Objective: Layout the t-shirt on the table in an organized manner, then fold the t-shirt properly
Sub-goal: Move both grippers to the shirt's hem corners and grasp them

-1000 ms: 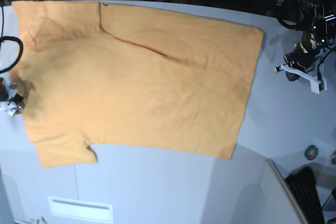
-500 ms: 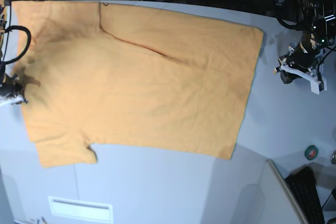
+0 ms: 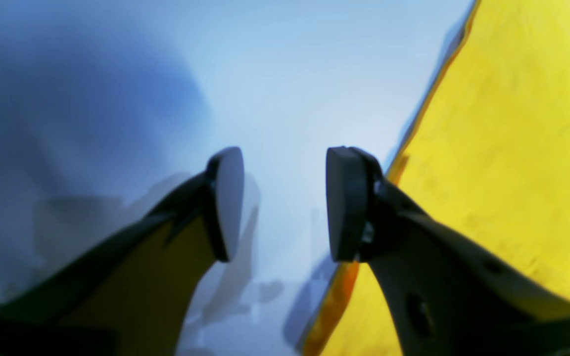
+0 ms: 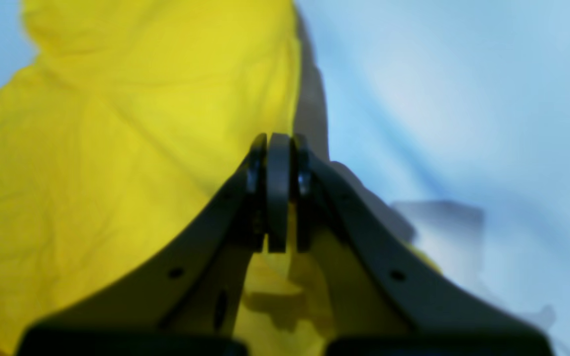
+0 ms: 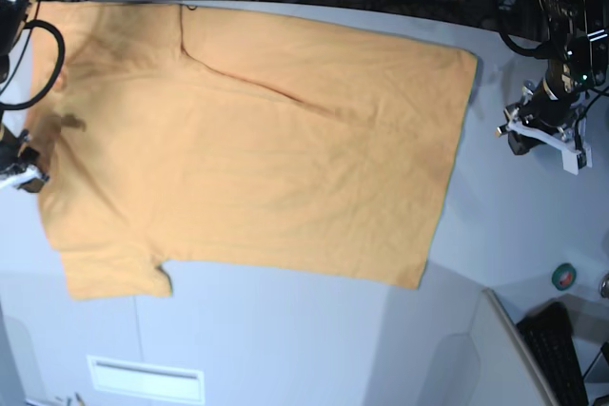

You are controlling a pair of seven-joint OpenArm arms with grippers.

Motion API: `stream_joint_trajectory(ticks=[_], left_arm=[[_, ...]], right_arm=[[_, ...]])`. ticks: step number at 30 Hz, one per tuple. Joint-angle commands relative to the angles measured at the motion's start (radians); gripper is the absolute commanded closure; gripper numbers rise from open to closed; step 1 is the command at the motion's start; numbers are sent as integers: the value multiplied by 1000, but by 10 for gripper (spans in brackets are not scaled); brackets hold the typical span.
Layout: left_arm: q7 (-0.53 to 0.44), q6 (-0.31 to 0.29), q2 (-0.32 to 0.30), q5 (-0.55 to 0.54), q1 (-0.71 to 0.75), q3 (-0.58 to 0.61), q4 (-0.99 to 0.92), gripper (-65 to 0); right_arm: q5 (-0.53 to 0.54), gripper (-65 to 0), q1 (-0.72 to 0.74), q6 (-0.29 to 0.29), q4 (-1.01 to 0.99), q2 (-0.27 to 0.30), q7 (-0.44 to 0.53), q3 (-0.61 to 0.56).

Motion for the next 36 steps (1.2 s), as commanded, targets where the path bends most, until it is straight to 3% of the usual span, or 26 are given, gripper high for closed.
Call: stream_joint_trajectory(ticks=[1,6,9,13,17,18,20,22,25,28,33,36], left_arm=[[-21,-4,-18,-2,-8,-5,13,-265],[-21,-4,-15,-2,-26,-2,15,-265],[-21,-4,-18,-2,-32,-2,13,-265],[-21,-4,-18,-2,-35,-2,13,-270],[-21,-4,-18,-2,-37,-4,13,-273],[-21,-4,-18,-2,-37,-5,13,-275],[-22,-4,-18,-2,-37,-10,13,-275],[-22,-4,-18,-2,-37,-13,13,-275],[-24,-4,-18,-2,-37,-13,13,-275],[-24,-4,-18,-2,-35,-13,13,-275],[-24,-4,-18,-2,-35,-13,13,-276],[-24,-4,-18,-2,-34,-13,13,-276]], right_arm=[[7,0,-7,5,63,1,-20,26],[7,0,-96,4,297,-108,-145,116],[7,0,-149,-48,417,-162,-210,147],[7,0,-192,-100,494,-214,-273,153],[10,0,-211,-103,526,-255,-365,158],[9,-41,-211,-103,526,-263,-371,159],[9,-227,-213,-103,529,-272,-371,159],[12,-342,-202,-103,532,-269,-369,159],[7,-354,-153,-103,546,-258,-319,159],[6,-354,-52,-105,463,-194,-257,150],[-42,-354,210,-105,6,-56,-231,150],[-138,-357,329,-105,-284,-1,-89,149]])
